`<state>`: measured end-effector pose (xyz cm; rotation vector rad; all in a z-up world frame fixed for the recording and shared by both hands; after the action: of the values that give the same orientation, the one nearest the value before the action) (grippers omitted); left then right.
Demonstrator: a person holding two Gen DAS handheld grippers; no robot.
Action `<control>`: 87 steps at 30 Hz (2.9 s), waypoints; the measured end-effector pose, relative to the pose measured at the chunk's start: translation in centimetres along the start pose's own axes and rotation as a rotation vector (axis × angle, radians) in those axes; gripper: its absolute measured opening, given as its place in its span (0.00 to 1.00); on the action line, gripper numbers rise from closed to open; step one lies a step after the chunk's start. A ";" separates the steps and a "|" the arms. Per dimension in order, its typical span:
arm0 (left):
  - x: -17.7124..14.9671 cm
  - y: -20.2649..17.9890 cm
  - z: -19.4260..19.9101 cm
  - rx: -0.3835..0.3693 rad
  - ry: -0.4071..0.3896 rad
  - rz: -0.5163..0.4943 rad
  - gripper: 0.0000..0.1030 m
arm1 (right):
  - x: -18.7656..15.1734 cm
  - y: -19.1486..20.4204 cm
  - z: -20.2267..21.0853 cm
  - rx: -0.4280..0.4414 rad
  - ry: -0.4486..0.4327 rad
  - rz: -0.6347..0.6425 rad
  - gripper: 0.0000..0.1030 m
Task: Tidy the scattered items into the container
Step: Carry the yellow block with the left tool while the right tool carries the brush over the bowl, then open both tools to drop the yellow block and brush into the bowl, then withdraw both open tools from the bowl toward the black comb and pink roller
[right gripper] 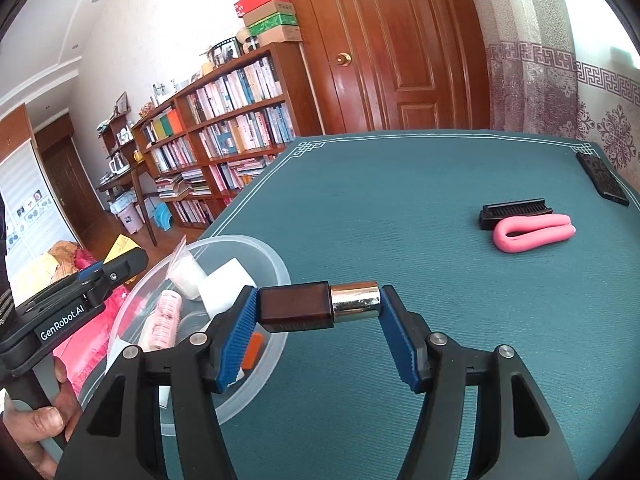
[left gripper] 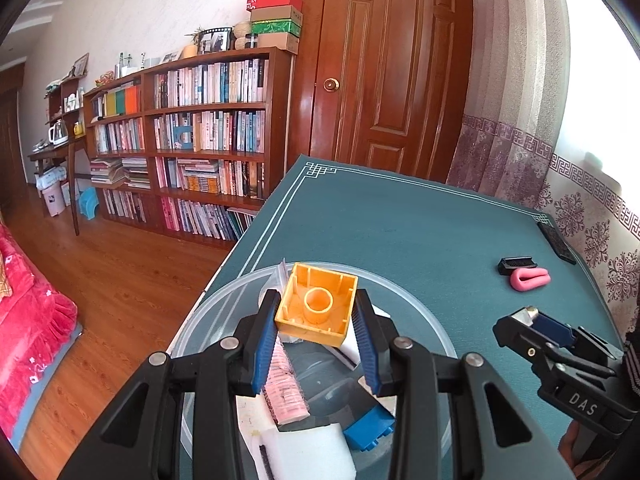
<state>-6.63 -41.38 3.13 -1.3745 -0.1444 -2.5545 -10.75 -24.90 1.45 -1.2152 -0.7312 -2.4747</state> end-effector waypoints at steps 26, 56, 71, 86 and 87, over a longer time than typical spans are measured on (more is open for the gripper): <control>1.7 3.4 0.7 0.008 -0.012 0.112 0.81 | -0.9 6.8 -3.1 0.124 0.060 0.102 0.63; 1.6 1.9 1.1 -0.009 -0.018 0.088 0.85 | -1.5 5.7 -1.7 0.147 0.050 0.081 0.69; 1.2 -1.1 1.8 0.004 -0.050 -0.032 0.99 | -1.4 0.6 -0.3 0.041 0.031 0.016 0.69; -0.6 -4.5 1.4 -0.019 -0.004 -0.104 0.99 | -2.2 -4.3 1.4 -0.046 0.045 -0.028 0.69; -0.6 -4.7 1.3 -0.021 -0.002 -0.106 0.99 | -2.2 -4.6 1.5 -0.054 0.047 -0.029 0.69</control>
<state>-6.43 -36.47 3.46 -1.4127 -0.1955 -2.6479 -10.54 -20.12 -1.00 -1.1691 -0.6783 -2.5528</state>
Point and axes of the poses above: each gripper's, at about its wrist camera, not at the fingertips, and z roughly against the way its jaws point, y to its left, x to its top, the point moved 9 cm from there along -z, roughly the way its jaws point, and after that the axes turned 8 degrees about x, right-handed, at the moved point
